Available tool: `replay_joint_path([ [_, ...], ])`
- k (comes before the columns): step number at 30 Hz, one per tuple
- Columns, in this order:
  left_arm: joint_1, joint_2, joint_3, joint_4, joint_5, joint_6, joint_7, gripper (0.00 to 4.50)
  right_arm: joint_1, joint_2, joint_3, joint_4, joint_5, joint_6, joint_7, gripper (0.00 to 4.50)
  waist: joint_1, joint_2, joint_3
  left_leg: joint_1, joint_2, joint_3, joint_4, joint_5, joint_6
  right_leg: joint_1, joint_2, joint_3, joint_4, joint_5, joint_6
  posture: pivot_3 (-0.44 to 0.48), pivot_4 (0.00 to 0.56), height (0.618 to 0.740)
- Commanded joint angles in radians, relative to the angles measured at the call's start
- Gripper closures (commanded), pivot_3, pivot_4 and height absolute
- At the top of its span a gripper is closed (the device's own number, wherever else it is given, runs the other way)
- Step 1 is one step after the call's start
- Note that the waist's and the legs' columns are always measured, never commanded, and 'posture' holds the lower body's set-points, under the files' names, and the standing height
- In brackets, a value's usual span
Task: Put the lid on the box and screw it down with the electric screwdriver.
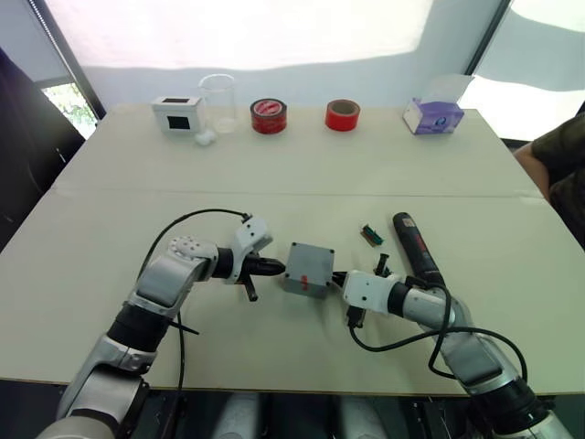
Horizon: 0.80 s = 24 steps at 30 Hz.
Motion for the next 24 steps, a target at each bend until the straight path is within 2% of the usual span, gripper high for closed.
replay_joint_path([
  [1, -0.008, -0.006, -0.016, -0.039, -0.024, 0.007, -0.009, 4.50, 0.000, -0.005, -0.023, -0.042, 0.013, -0.026, -0.012, 4.45, 0.000, 0.000, 0.000, 0.000, 0.000, 0.000, 0.000, 0.000, 0.000, 0.000, 0.000, 0.000, 0.000, 0.000, 0.000, 0.000, 0.150, 0.740],
  [5, -0.053, -0.008, 0.015, 0.024, -0.009, 0.060, 0.042, 4.50, 0.024, -0.019, -0.061, -0.082, 0.039, 0.005, -0.004, 4.45, 0.002, 0.000, 0.000, 0.000, 0.000, 0.000, 0.000, 0.000, 0.000, 0.000, 0.000, 0.000, 0.000, 0.000, 0.000, 0.000, 0.150, 0.740],
  [9, -0.098, -0.004, 0.090, 0.076, -0.030, 0.076, 0.085, 4.50, 0.065, -0.047, -0.147, -0.162, 0.099, 0.074, 0.015, 4.45, 0.000, 0.000, 0.000, 0.000, 0.000, 0.000, 0.000, 0.000, 0.000, 0.000, 0.000, 0.000, 0.000, 0.000, 0.000, 0.000, 0.150, 0.740],
  [11, -0.122, -0.018, 0.148, 0.100, -0.039, 0.045, 0.133, 4.50, 0.091, -0.056, -0.206, -0.208, 0.152, 0.128, 0.030, 4.45, 0.000, 0.000, 0.000, 0.000, 0.000, 0.000, 0.000, 0.000, 0.000, 0.000, 0.000, 0.000, 0.000, 0.000, 0.000, 0.000, 0.150, 0.740],
  [13, -0.136, -0.051, 0.234, 0.072, -0.058, -0.086, 0.186, 4.50, 0.109, -0.021, -0.315, -0.298, 0.269, 0.293, 0.025, 4.45, 0.001, 0.000, 0.000, 0.000, 0.000, 0.000, 0.000, 0.000, 0.000, -0.001, 0.000, 0.000, 0.000, 0.000, 0.001, 0.000, 0.150, 0.740],
  [17, -0.160, -0.042, 0.258, -0.014, -0.164, -0.026, 0.100, 4.50, 0.112, 0.010, -0.439, -0.383, 0.407, 0.526, 0.006, 4.45, 0.002, 0.000, 0.000, -0.001, 0.000, 0.000, 0.000, 0.000, 0.000, -0.001, -0.002, 0.001, 0.000, 0.000, 0.001, 0.000, 0.150, 0.740],
  [19, -0.168, 0.006, 0.217, -0.075, -0.238, 0.036, -0.021, 4.50, 0.124, 0.007, -0.485, -0.383, 0.441, 0.588, -0.006, 4.45, 0.001, 0.000, 0.000, -0.001, 0.000, 0.000, 0.000, 0.000, 0.000, -0.001, -0.002, 0.001, 0.000, 0.000, 0.000, 0.000, 0.150, 0.740],
  [21, -0.166, 0.058, 0.158, -0.130, -0.241, 0.030, -0.096, 4.50, 0.132, 0.007, -0.523, -0.382, 0.474, 0.648, -0.021, 4.45, 0.000, 0.001, 0.000, -0.001, 0.000, 0.000, -0.001, -0.001, -0.001, -0.001, -0.002, 0.001, 0.000, 0.000, 0.000, 0.000, 0.150, 0.740],
  [24, -0.162, 0.128, 0.072, -0.195, -0.212, -0.020, -0.178, 4.50, 0.166, 0.001, -0.549, -0.411, 0.546, 0.761, -0.012, 3.76, 0.000, 0.001, 0.000, -0.001, 0.000, 0.000, -0.003, -0.001, -0.001, -0.002, -0.003, 0.002, -0.001, 0.000, 0.000, 0.000, 0.150, 0.740],
])
